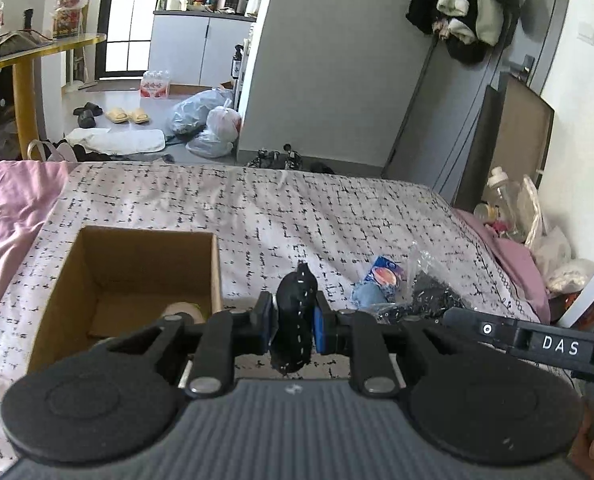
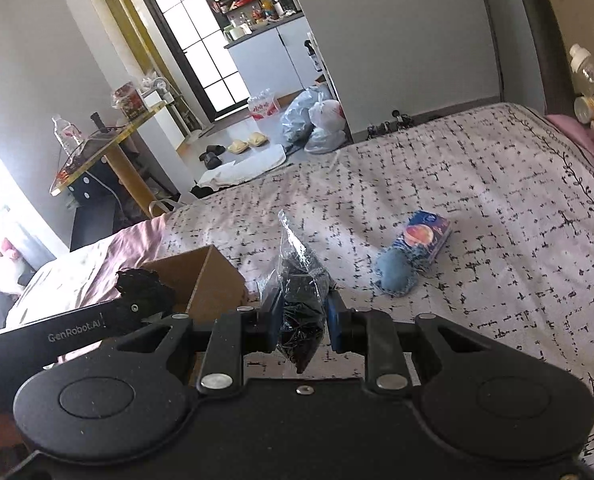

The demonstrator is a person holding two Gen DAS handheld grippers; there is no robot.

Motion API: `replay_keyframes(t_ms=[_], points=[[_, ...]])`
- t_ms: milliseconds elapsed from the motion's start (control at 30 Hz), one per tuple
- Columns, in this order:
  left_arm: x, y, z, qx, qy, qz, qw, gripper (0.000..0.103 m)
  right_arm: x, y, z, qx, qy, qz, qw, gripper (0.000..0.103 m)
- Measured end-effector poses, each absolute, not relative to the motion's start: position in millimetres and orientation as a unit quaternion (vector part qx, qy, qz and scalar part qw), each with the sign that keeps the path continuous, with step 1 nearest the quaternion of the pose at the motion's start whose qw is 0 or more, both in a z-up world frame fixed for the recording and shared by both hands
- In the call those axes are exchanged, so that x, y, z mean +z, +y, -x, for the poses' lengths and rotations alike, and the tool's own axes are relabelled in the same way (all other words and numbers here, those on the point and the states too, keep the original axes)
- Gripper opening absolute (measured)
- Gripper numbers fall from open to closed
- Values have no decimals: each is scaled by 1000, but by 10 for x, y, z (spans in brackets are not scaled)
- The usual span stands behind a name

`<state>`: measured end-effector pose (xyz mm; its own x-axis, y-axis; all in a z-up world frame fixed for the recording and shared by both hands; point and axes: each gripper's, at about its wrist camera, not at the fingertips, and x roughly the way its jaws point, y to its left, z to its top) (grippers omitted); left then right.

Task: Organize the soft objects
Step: 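Carry the scrunchie with the left tool while the right tool carries the clear bag to the box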

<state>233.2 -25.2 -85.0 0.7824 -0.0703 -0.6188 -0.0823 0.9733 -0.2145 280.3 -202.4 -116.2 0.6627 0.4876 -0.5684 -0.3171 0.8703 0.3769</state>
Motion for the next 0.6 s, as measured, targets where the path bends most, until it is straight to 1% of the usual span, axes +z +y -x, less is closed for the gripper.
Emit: replay_keyframes(t_ms=[600], points=[[-682,350,-2074,30,308,129,942,19,-1018,-1541,-2642,248,320,-102,908,23]])
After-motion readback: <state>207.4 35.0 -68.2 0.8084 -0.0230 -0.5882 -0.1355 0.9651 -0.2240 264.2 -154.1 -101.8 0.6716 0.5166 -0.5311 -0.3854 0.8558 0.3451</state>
